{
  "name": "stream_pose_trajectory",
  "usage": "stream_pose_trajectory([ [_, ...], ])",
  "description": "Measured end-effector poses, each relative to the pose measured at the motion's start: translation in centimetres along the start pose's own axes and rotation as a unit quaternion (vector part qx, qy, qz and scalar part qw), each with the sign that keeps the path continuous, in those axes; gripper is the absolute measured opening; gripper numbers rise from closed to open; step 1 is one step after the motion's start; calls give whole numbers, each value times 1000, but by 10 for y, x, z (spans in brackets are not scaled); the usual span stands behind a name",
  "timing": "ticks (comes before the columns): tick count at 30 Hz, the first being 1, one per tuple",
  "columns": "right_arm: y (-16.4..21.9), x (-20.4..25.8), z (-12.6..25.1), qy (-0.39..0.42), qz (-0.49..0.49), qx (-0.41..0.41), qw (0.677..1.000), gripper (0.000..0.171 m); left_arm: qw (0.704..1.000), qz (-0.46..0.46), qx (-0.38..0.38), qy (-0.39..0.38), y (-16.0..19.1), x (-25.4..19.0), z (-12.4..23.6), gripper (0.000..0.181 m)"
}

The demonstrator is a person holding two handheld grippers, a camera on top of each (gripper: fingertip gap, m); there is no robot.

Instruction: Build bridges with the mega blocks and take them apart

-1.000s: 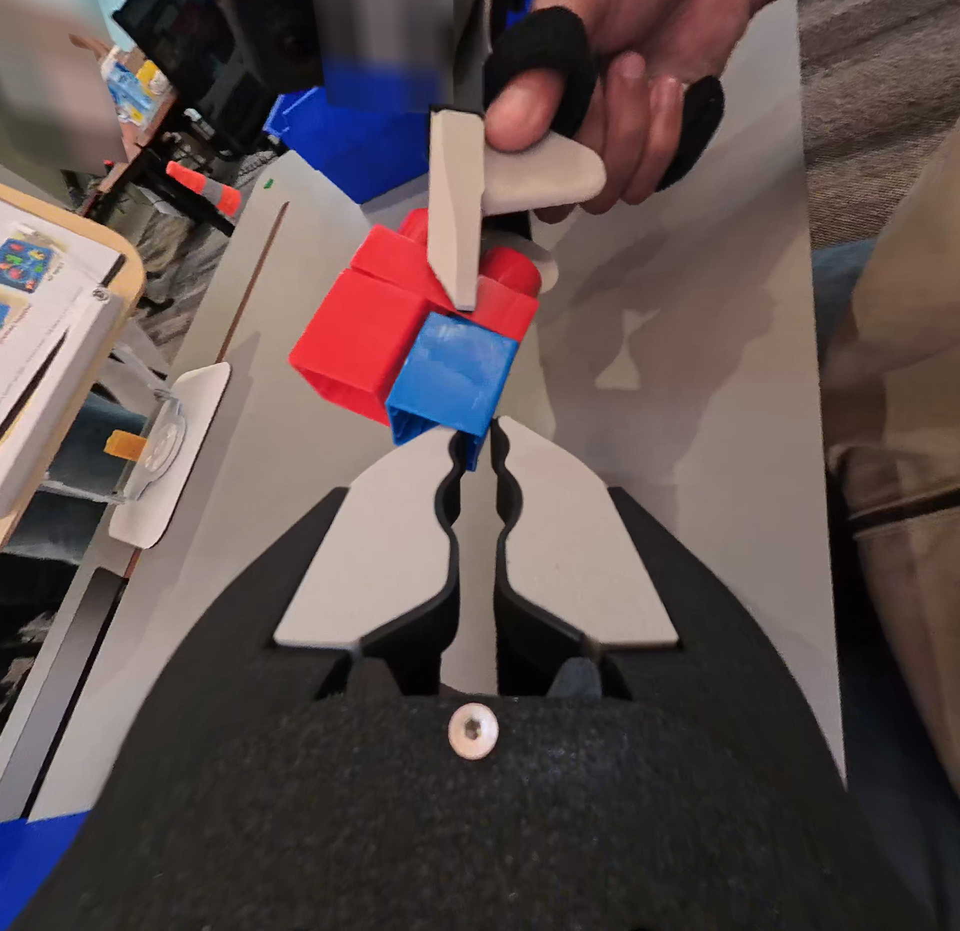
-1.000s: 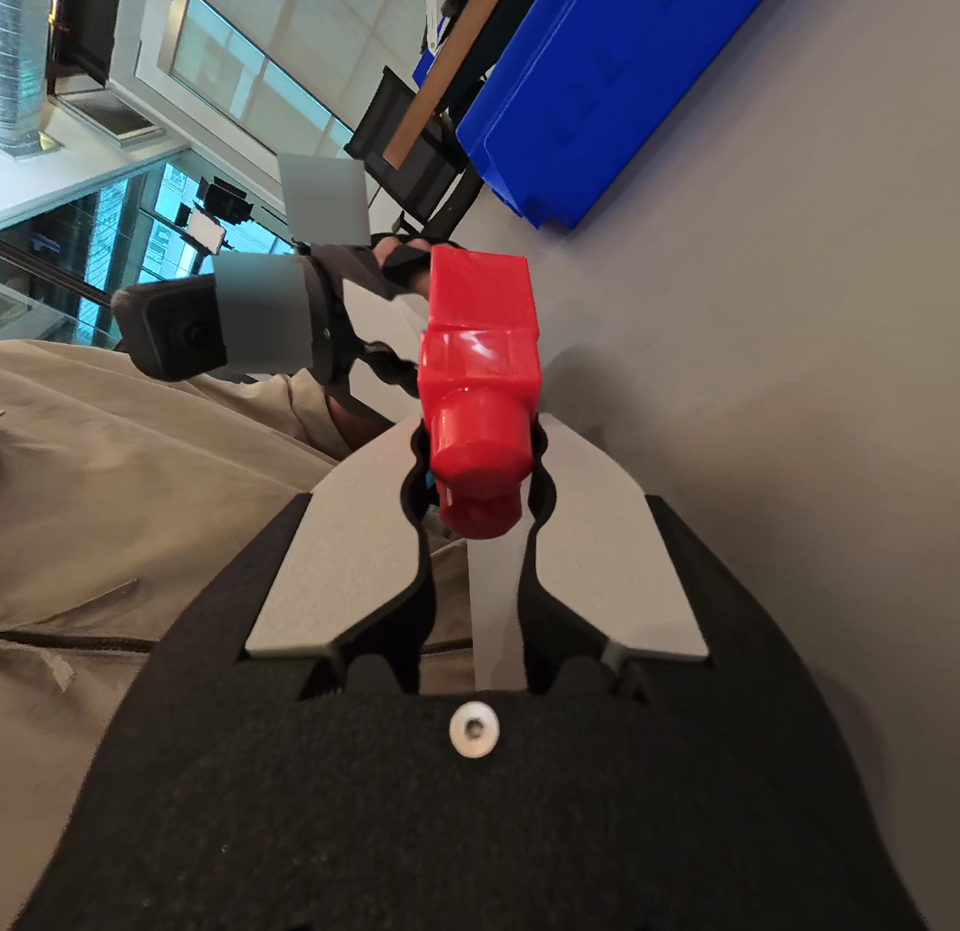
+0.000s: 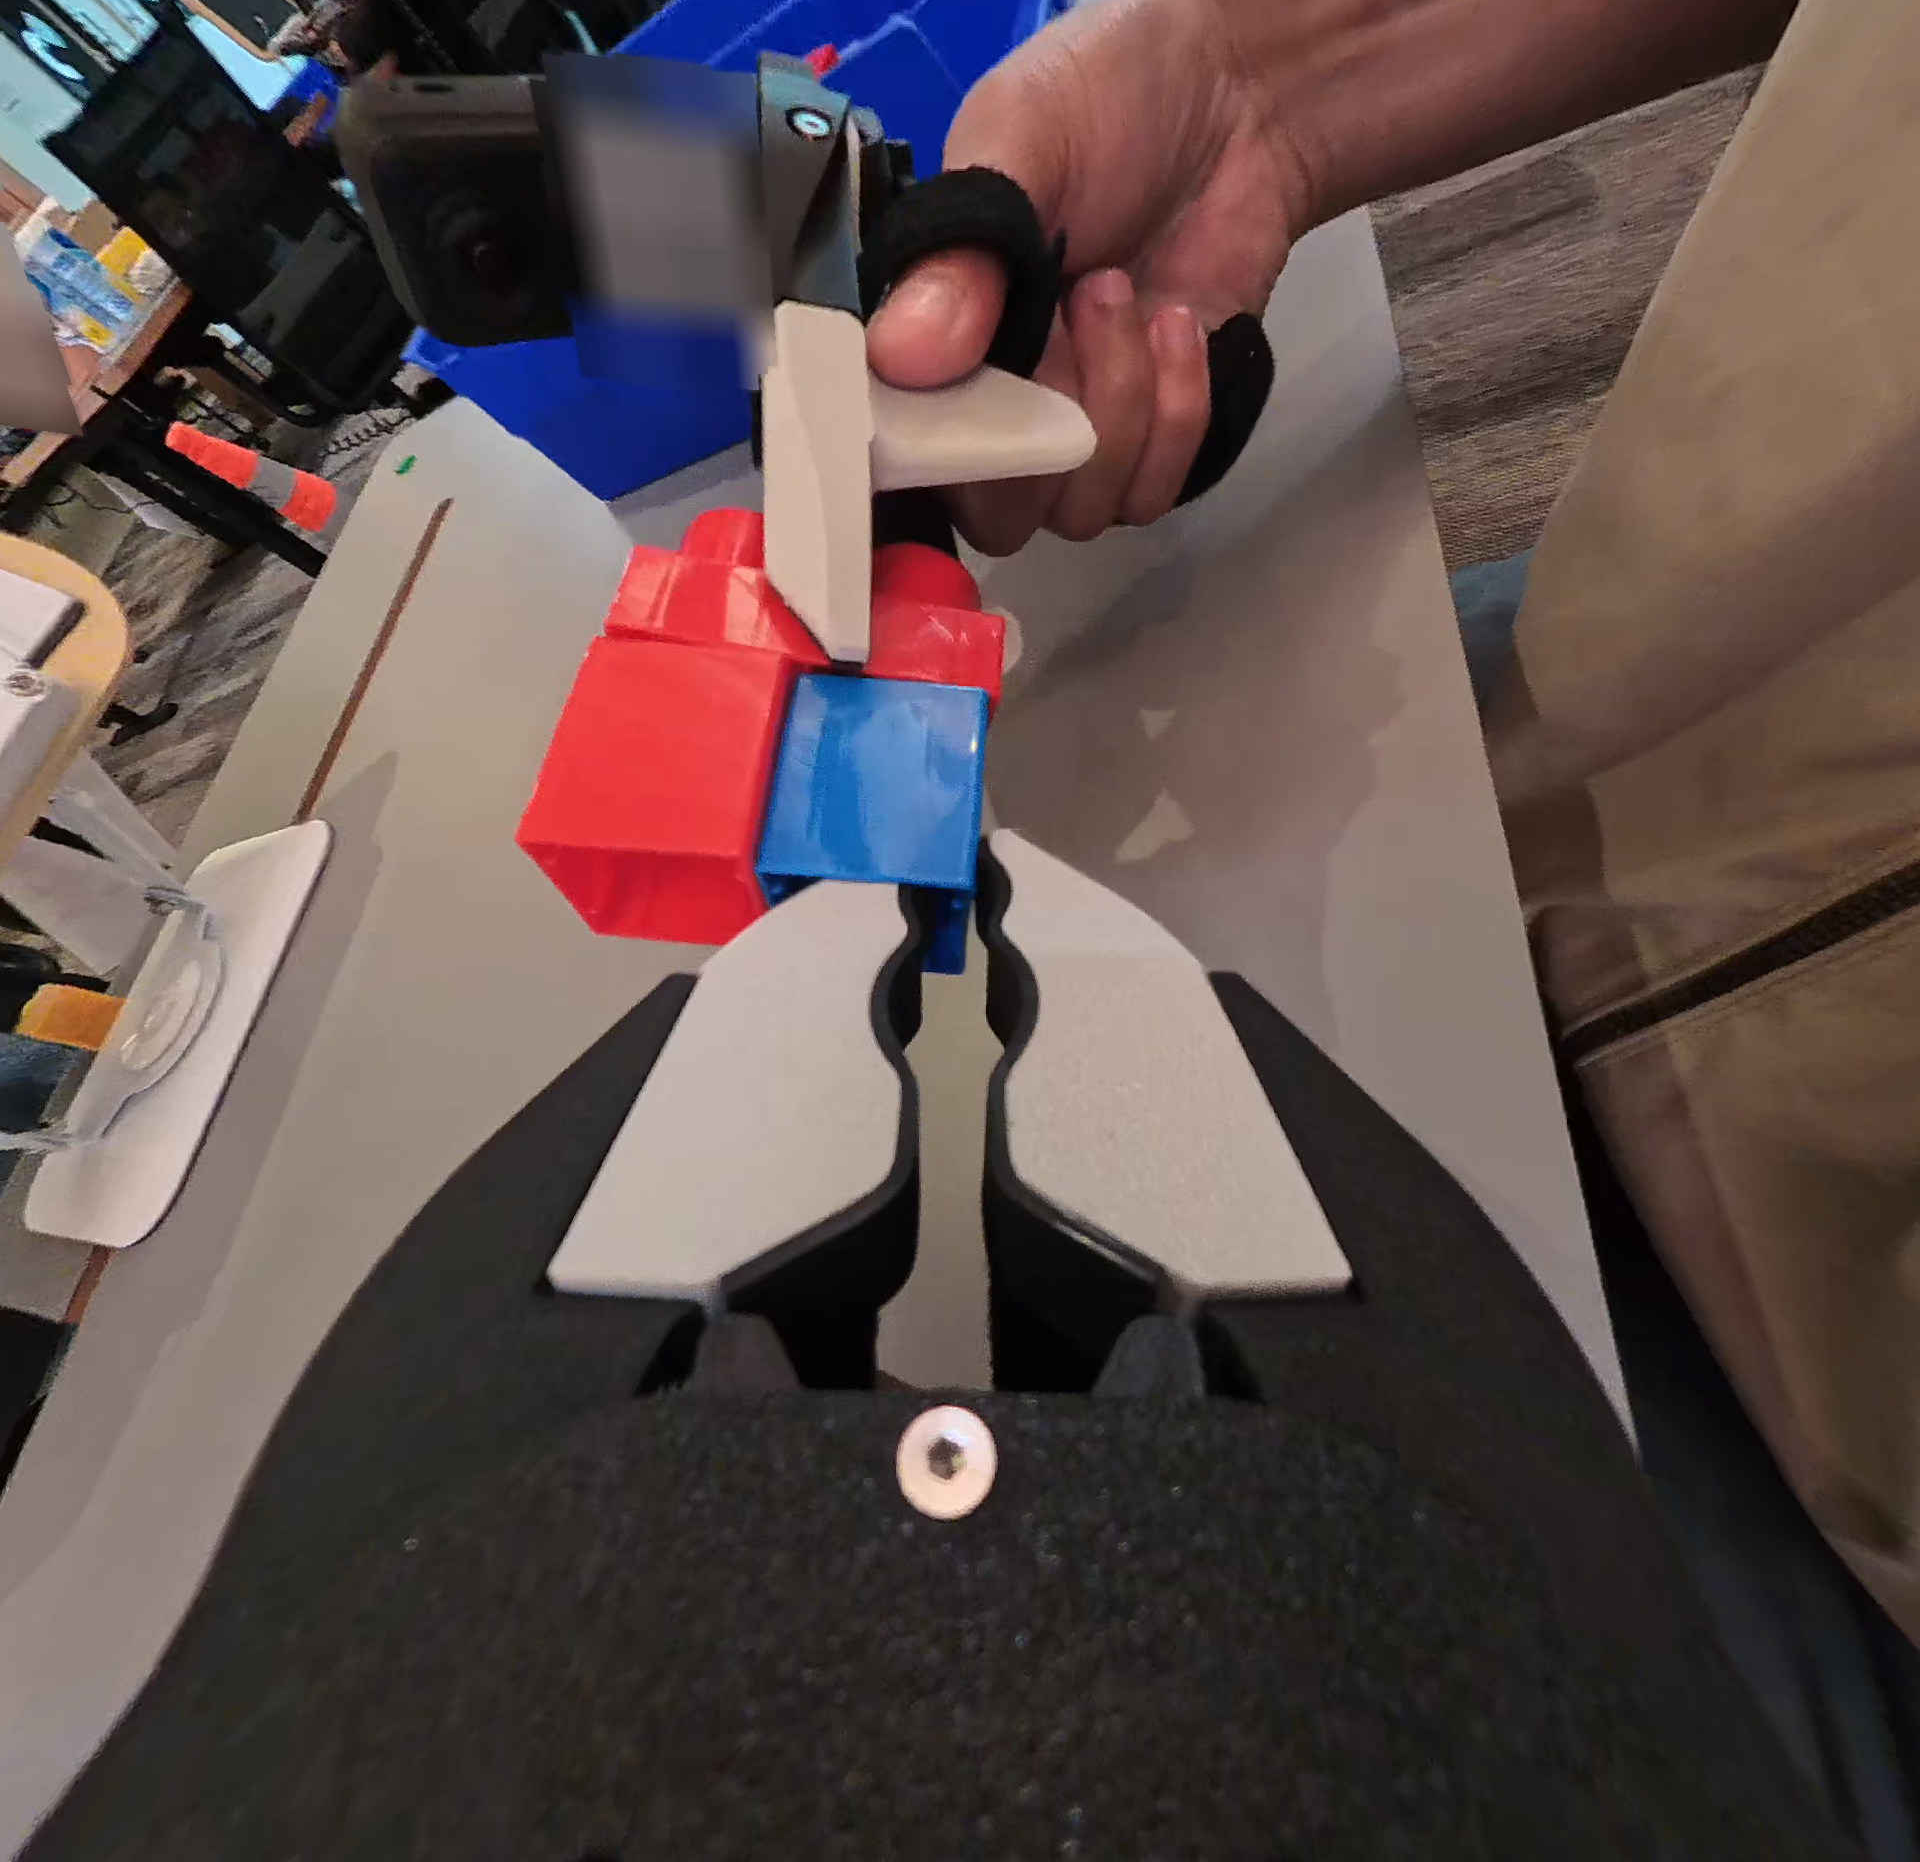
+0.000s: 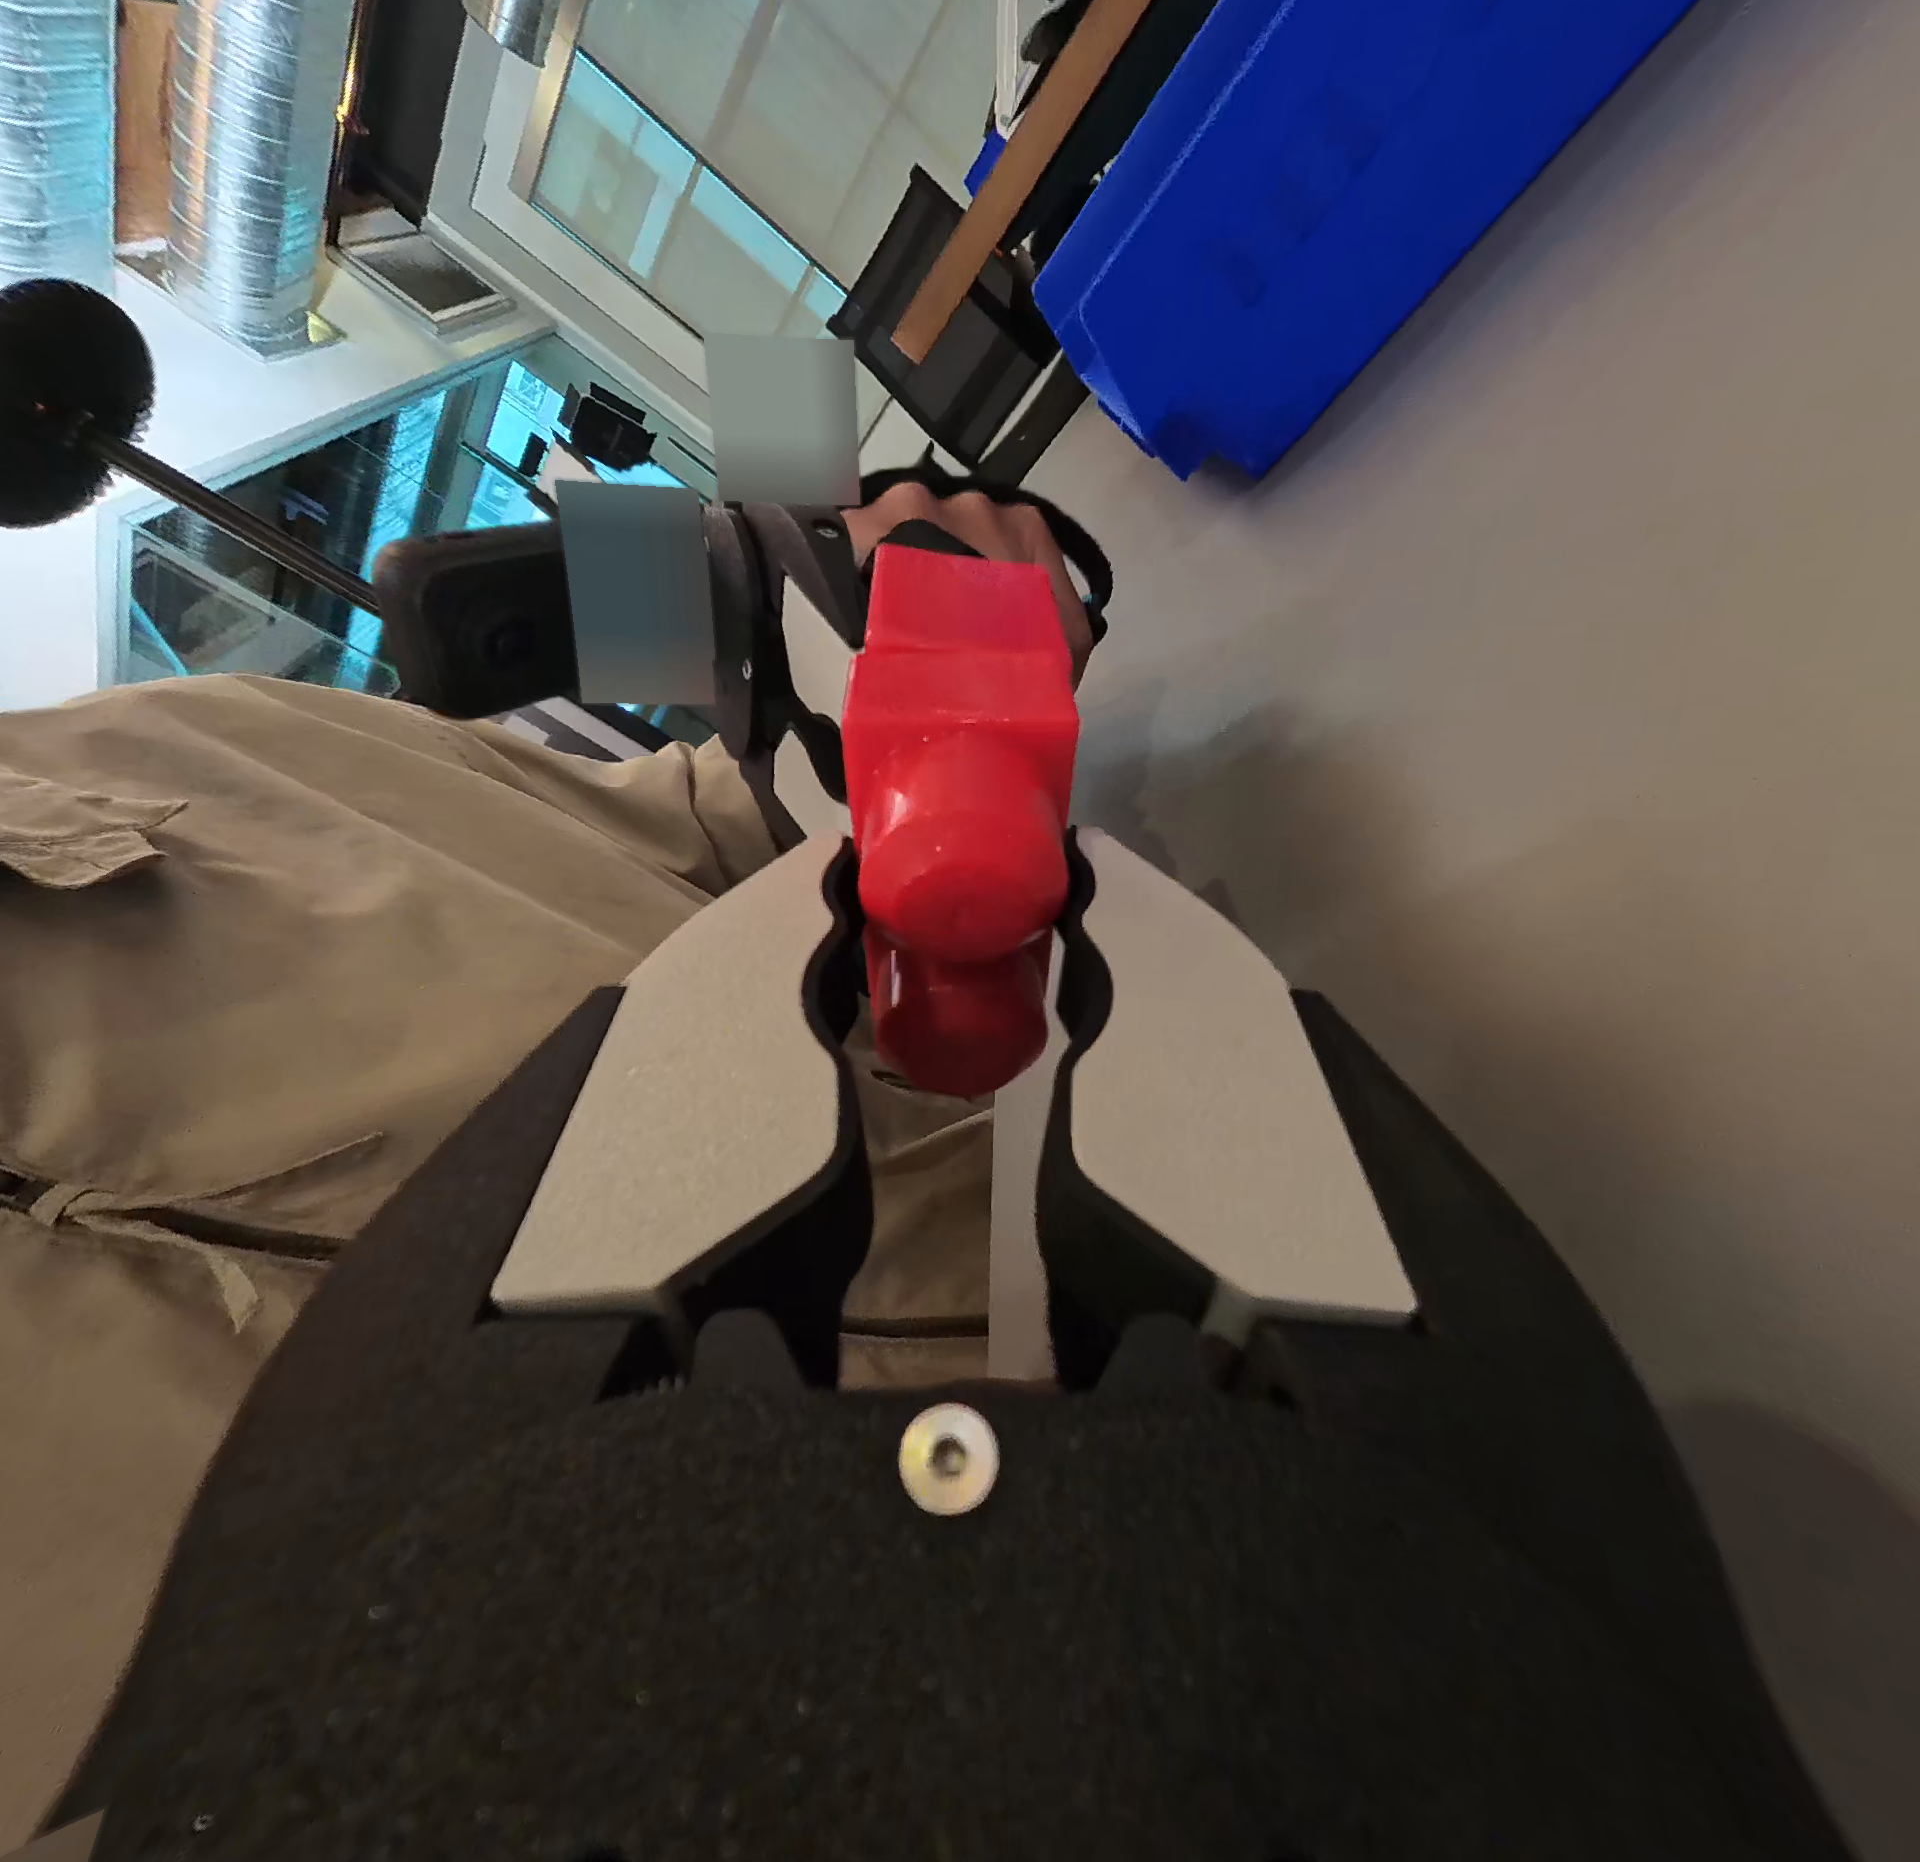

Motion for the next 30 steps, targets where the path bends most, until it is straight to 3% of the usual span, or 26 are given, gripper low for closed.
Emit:
stream_pose_trajectory([
  [4,-7,5,1,24,23,16,999,36,999,-9,-8,-46,-1,-3,0,9],
  [7,-11,5,2,49,31,21,998,36,998,-4,-5,-65,2,-3,-1,22],
  [12,-19,4,16,88,36,-16,995,35,988,2,-42,-152,5,4,9,32],
  [14,-22,6,22,101,38,-48,993,36,982,21,-61,-179,6,7,14,34],
  [17,-20,12,31,188,74,-62,977,36,953,79,-89,-277,13,20,26,38],
  [20,-9,17,36,319,126,-68,937,36,892,179,-124,-396,22,29,40,43],
  [23,6,20,34,442,178,-50,877,36,840,295,-118,-439,36,31,41,58],
  [26,15,23,31,528,211,-31,822,36,815,360,-110,-442,38,35,42,70],
  [30,16,30,34,595,237,-26,768,36,807,439,-77,-388,42,36,33,91],
])
Point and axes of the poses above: each gripper's, where its closed fingertips meet, z back along the fingers, y out of its underside, x = y × z across the jaws, the point moved 8 cm from there along z, back along the fingers, and after that the axes turned 12 degrees about z, right-handed, at the moved point
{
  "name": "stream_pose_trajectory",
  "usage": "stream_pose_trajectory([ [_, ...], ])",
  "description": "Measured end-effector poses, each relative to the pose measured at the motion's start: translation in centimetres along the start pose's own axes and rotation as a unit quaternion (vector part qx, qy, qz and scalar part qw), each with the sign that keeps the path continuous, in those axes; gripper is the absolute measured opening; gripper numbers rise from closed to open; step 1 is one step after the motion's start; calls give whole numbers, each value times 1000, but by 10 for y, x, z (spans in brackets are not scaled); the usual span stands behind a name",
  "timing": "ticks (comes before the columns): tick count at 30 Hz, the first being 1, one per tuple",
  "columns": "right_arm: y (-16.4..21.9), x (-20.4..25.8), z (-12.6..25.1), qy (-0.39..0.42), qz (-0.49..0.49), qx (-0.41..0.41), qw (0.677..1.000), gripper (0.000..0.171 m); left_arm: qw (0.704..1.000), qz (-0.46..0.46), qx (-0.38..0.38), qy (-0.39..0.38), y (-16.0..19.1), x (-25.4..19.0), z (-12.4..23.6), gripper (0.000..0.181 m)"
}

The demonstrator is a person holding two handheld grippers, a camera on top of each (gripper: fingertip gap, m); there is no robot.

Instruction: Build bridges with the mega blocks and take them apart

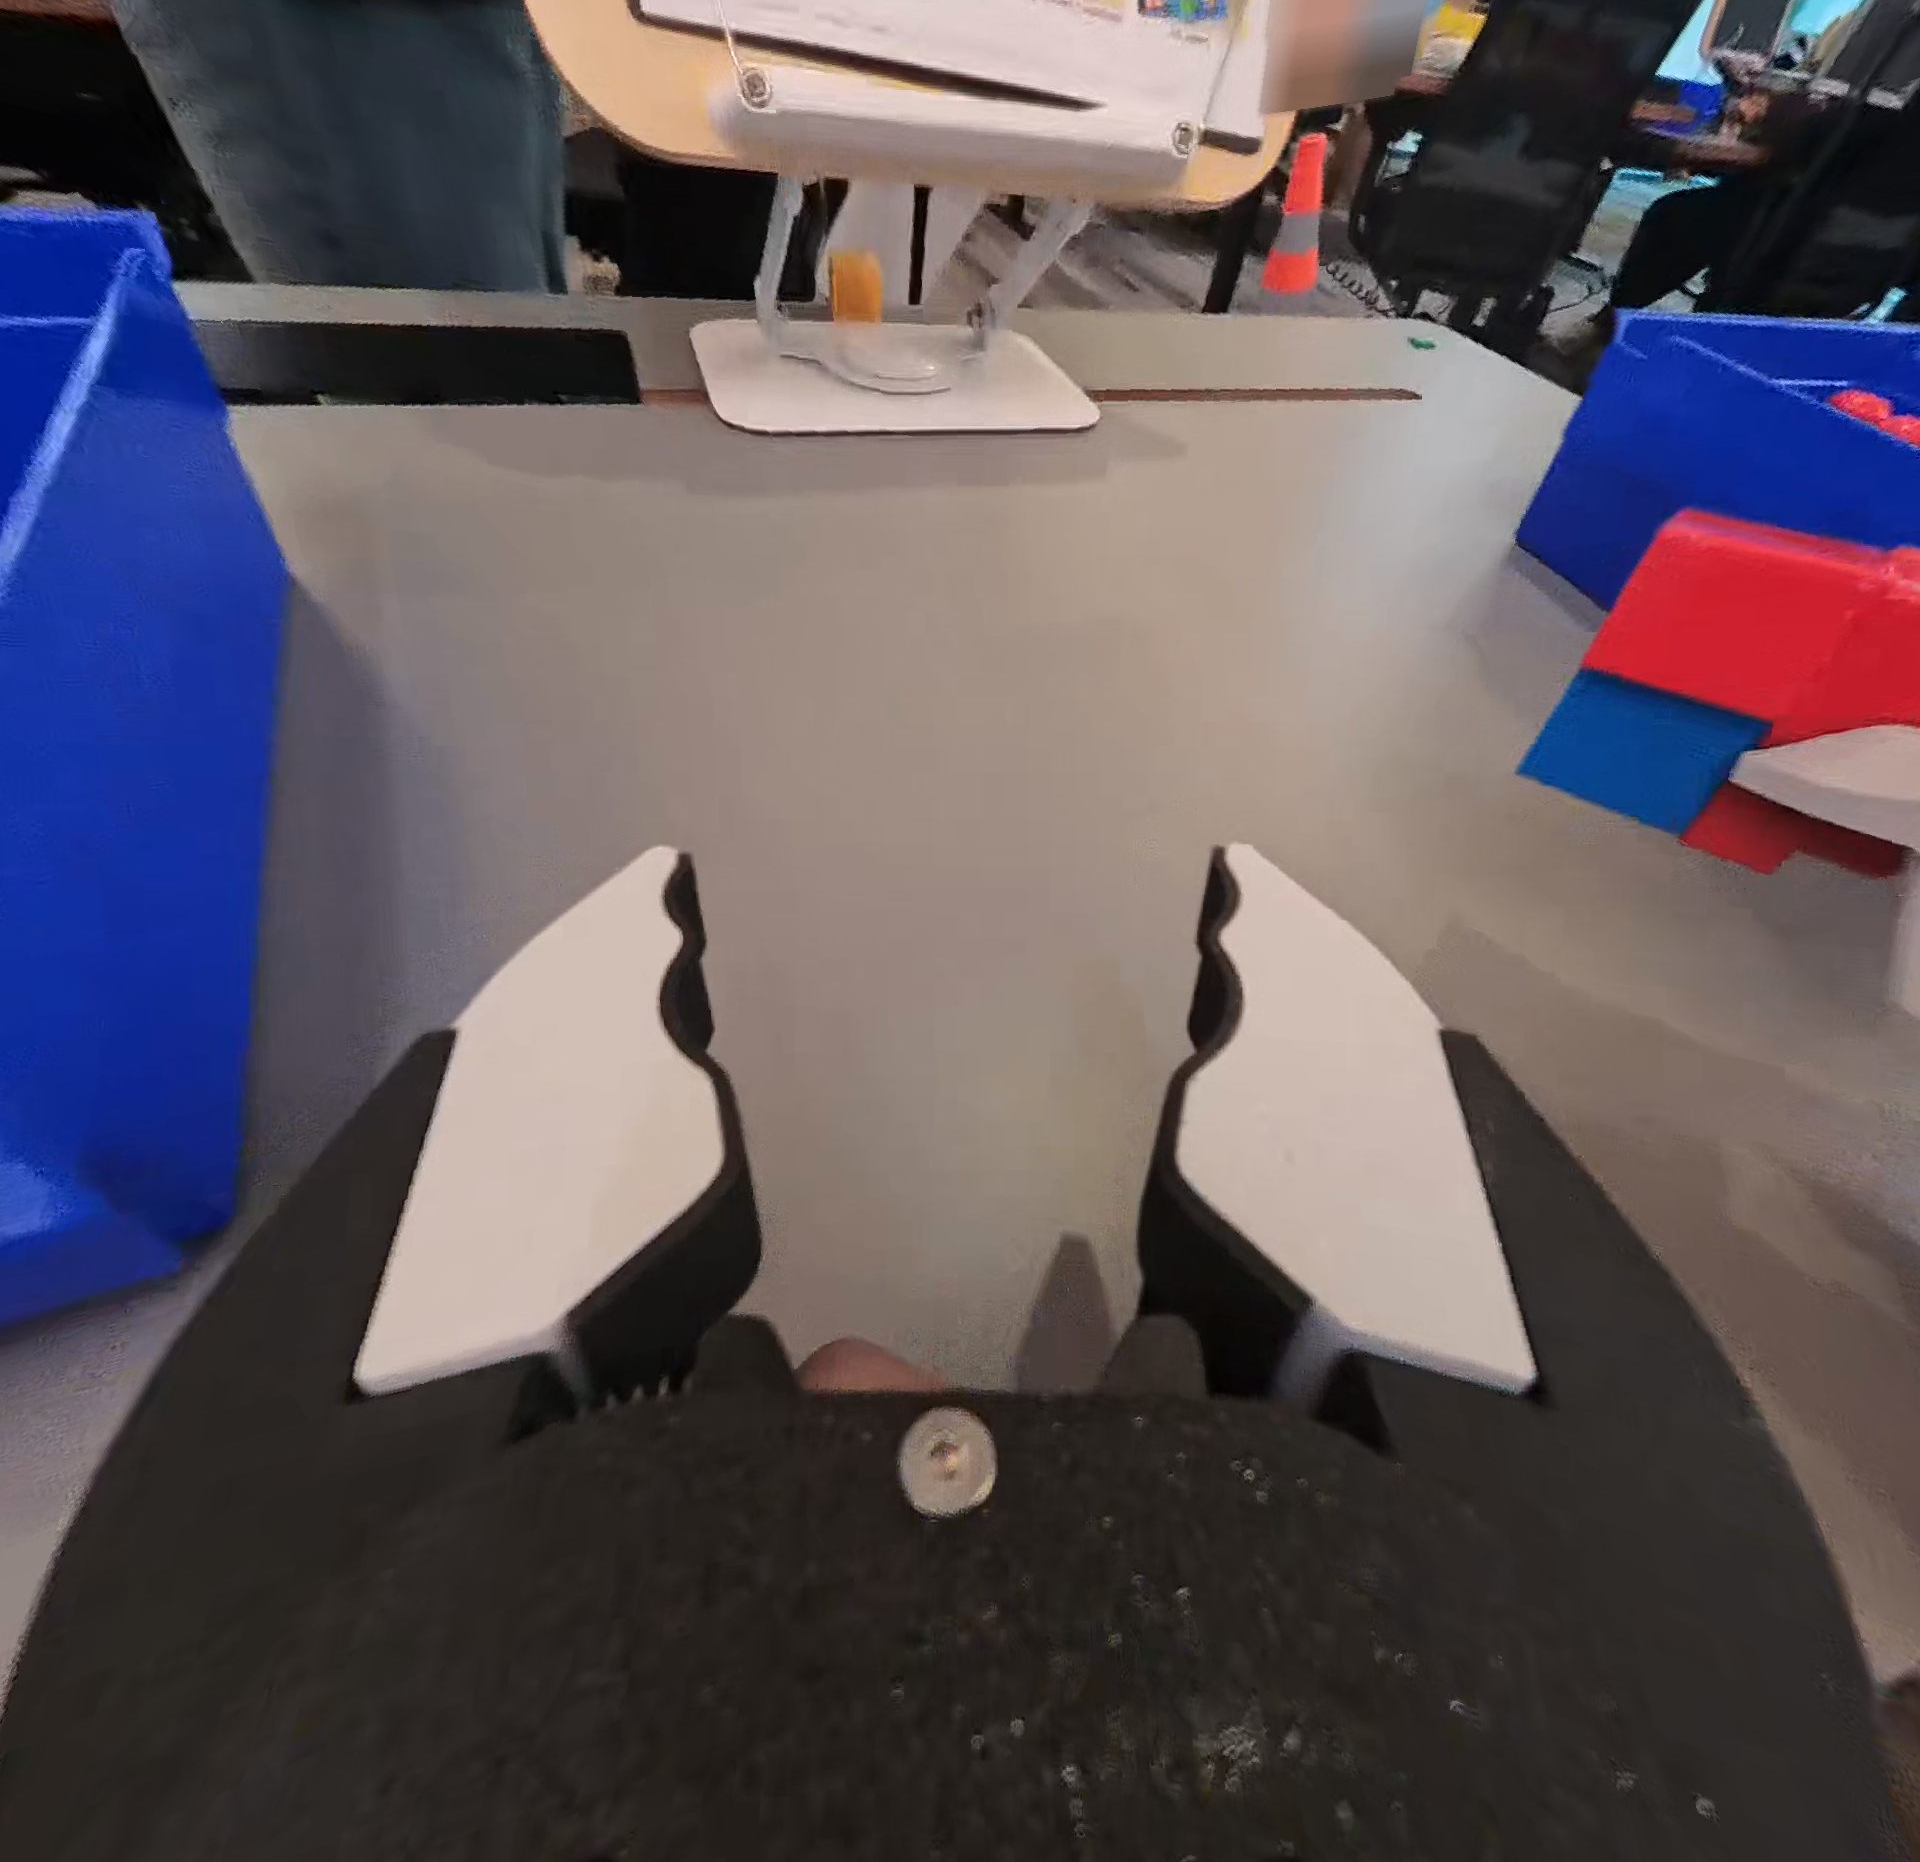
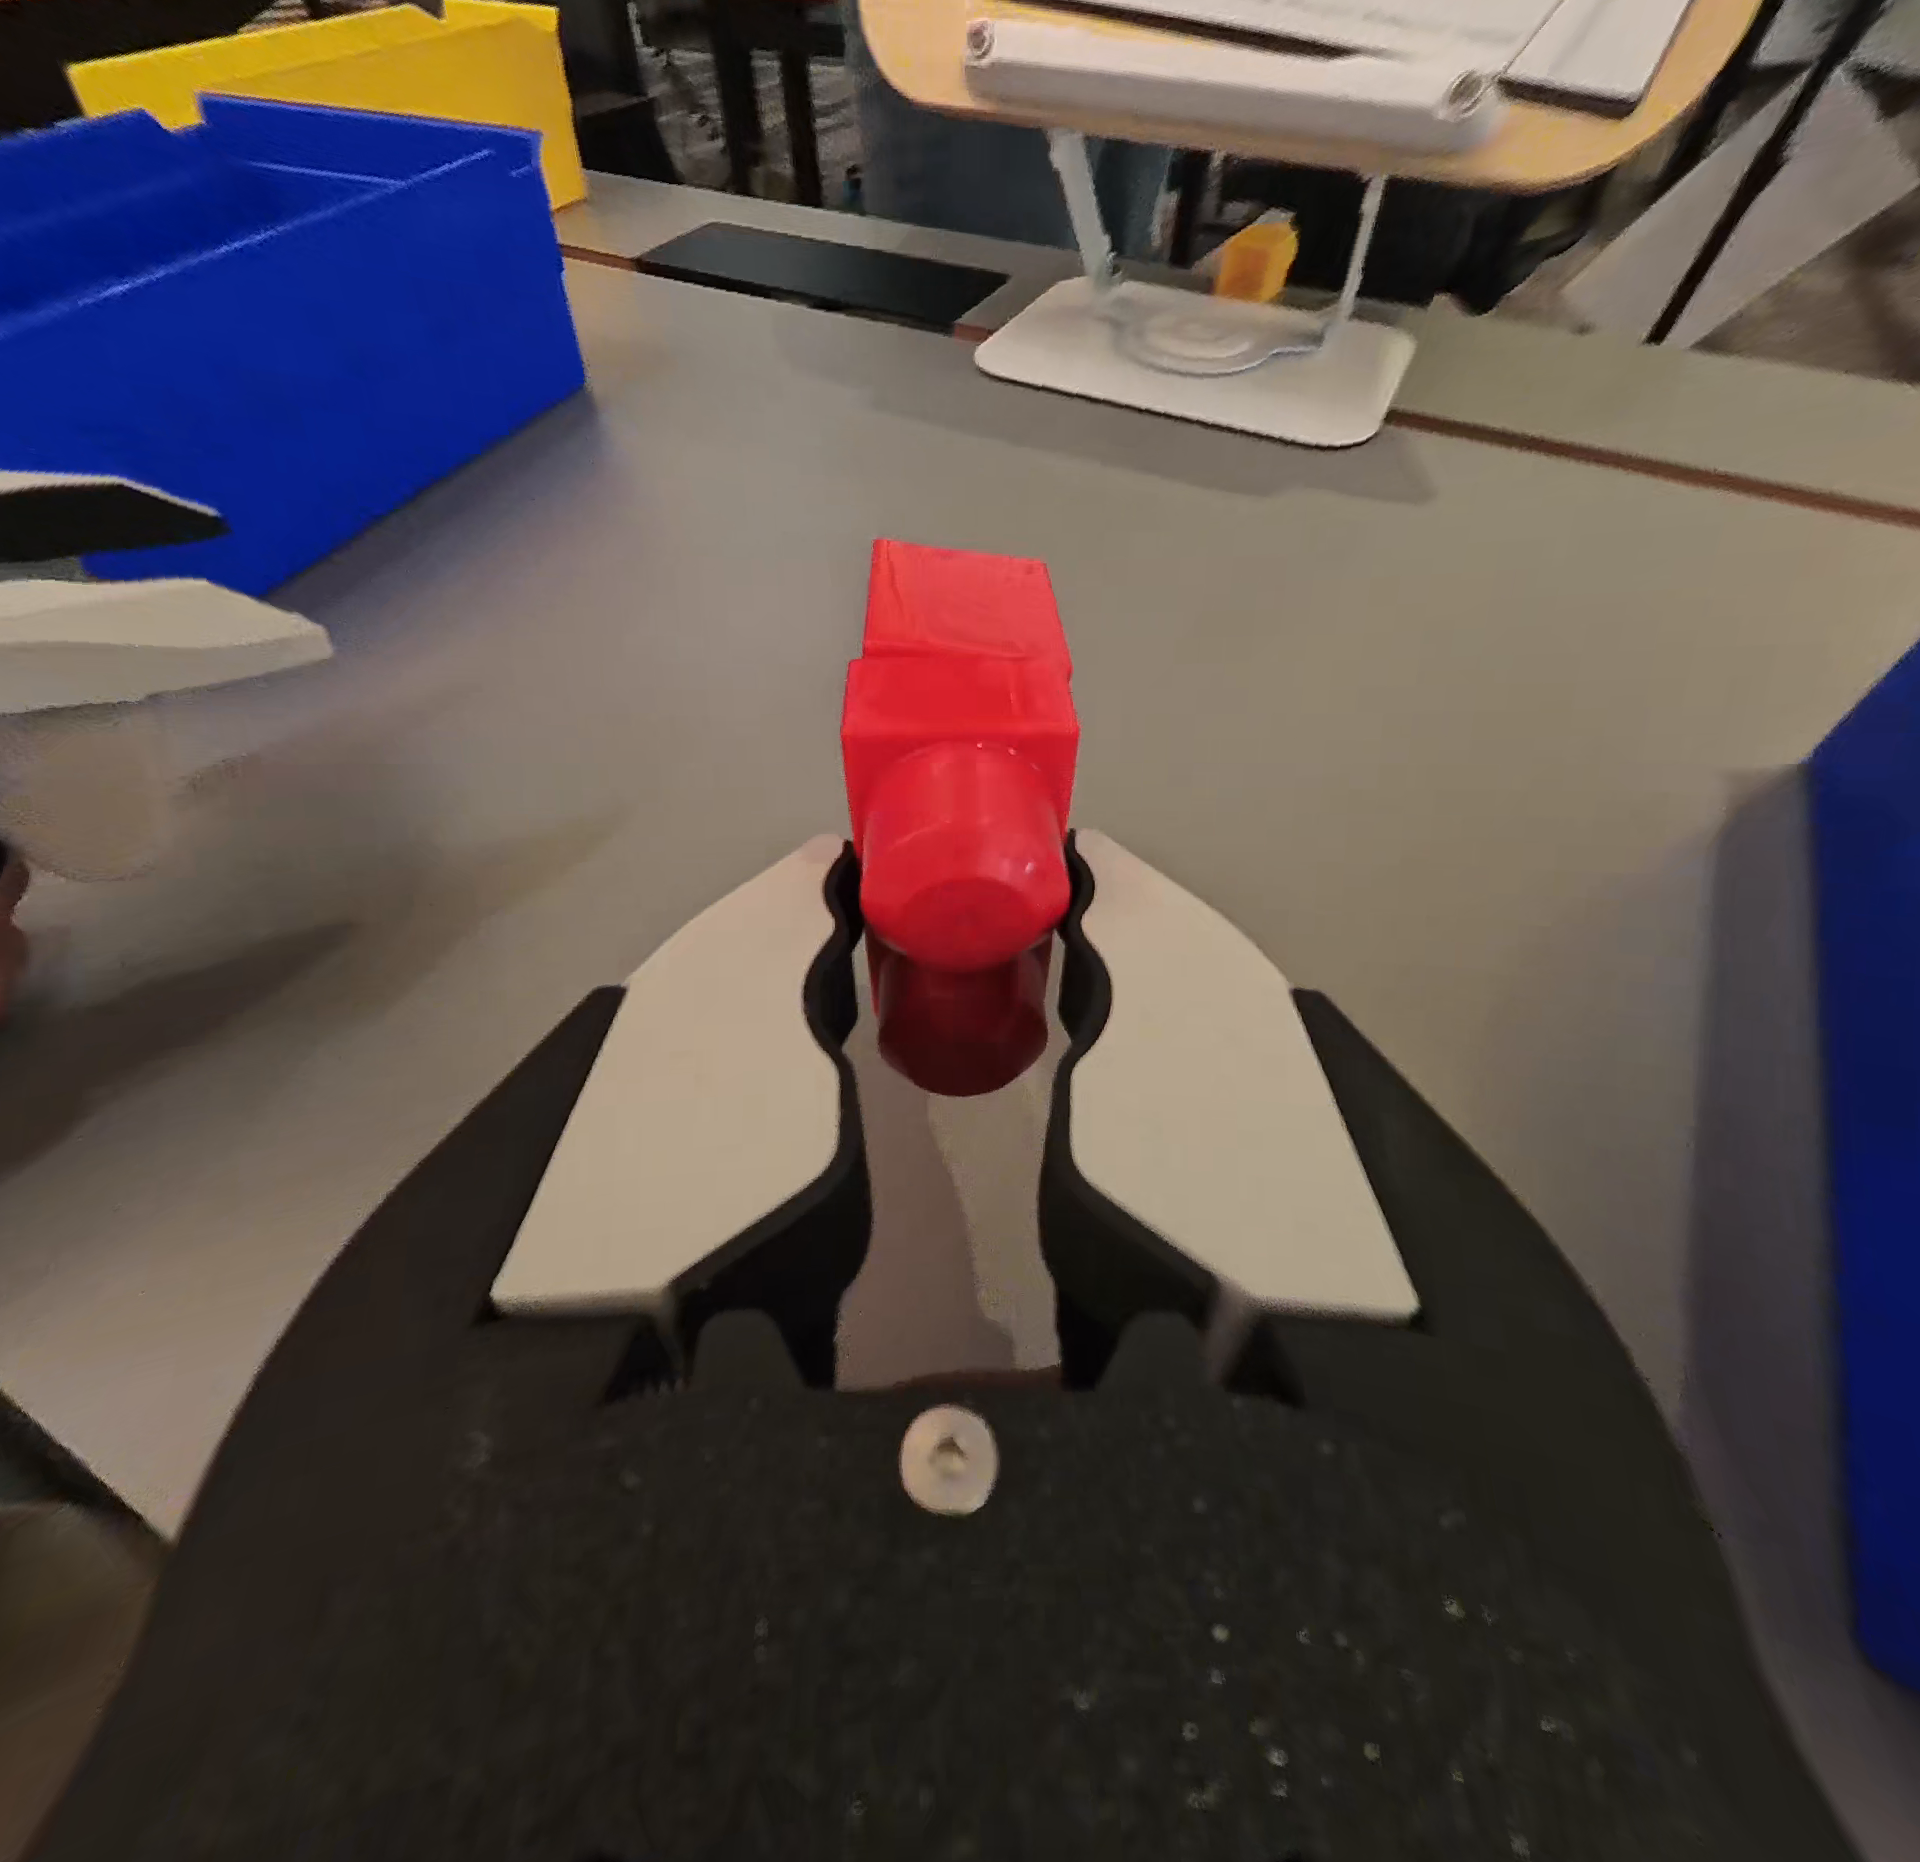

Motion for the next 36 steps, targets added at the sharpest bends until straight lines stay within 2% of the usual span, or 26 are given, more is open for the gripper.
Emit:
stream_pose_trajectory([
  [4,-1,0,3,4,0,1,1000,36,1000,-11,-12,-6,1,1,-1,98],
  [13,-3,-2,9,-2,-12,-1,1000,36,999,-44,-19,-5,2,-5,-2,94],
  [16,-14,-25,29,4,-13,10,1000,36,999,-45,-7,4,-3,-2,-2,91],
  [18,-27,-58,55,17,-11,24,1000,36,999,-50,-9,10,-11,0,-1,88],
  [22,-37,-146,105,31,-20,134,990,36,996,-78,-28,14,-29,4,-3,83],
  [25,-23,-207,121,23,-57,241,969,36,994,-106,-30,23,-37,2,-10,82],
  [30,19,-257,107,-43,-140,392,908,36,991,-121,-25,46,-41,-4,-19,82],
  [34,43,-266,84,-43,-121,502,855,36,990,-122,-11,62,-35,-8,-21,83],
  [36,53,-275,76,-12,-75,565,822,36,990,-120,-11,71,-32,-10,-19,82],
])
Point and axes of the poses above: each gripper's, where its closed fingertips meet, z back along the fingers, y out of its underside, x = y × z across the jaws, the point moved 8 cm from there along z, back along the fingers, and after that the axes turned 12 degrees about z, right-handed, at the moved point
